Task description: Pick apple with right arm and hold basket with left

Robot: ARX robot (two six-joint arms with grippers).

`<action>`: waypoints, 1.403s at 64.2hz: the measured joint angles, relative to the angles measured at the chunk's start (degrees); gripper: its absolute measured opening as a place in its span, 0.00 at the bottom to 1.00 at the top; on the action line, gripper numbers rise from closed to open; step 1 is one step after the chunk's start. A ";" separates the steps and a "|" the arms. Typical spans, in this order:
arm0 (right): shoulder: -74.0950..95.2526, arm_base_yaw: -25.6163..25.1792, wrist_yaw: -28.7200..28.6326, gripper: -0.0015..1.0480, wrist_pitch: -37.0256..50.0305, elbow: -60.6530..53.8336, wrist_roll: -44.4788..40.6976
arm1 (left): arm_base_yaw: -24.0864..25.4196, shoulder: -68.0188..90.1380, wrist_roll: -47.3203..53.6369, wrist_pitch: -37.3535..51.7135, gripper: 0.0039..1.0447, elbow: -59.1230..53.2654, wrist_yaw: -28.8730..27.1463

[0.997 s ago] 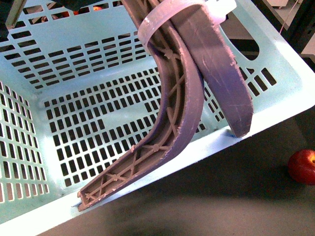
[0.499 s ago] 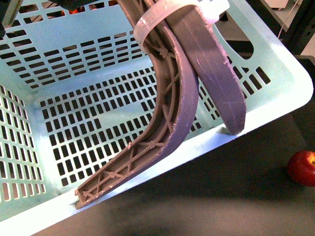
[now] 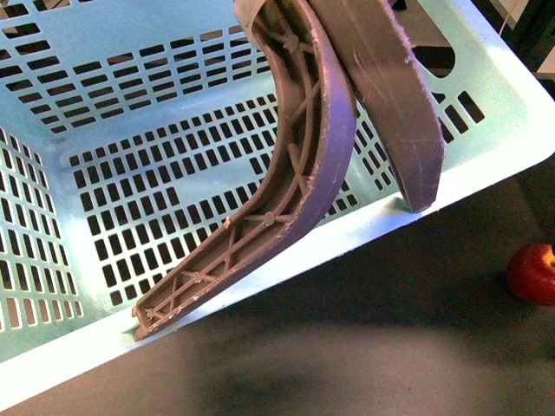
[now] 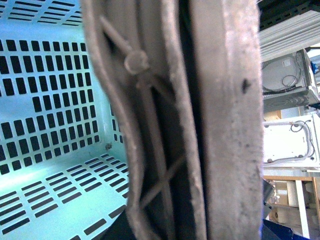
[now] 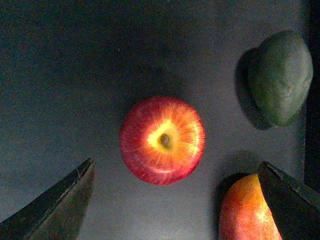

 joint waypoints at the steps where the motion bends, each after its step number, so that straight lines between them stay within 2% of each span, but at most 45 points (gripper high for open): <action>1: 0.39 -0.07 0.07 0.92 -0.04 0.20 -0.09 | 0.00 0.00 0.00 0.00 0.14 0.00 0.00; 35: 13.51 1.20 1.44 0.92 -3.26 10.27 -0.02 | 0.00 0.00 0.00 0.00 0.14 0.00 0.02; 59: 17.94 2.56 2.45 0.92 -3.63 12.46 0.50 | 0.00 0.00 0.00 0.00 0.14 0.00 0.02; 70: 18.23 2.56 2.38 0.75 -3.63 12.55 0.52 | 0.00 0.00 0.00 0.00 0.14 0.00 0.00; 90: 15.02 1.62 -0.37 0.72 -3.34 9.97 -3.15 | 0.00 0.00 0.00 0.00 0.14 0.00 0.00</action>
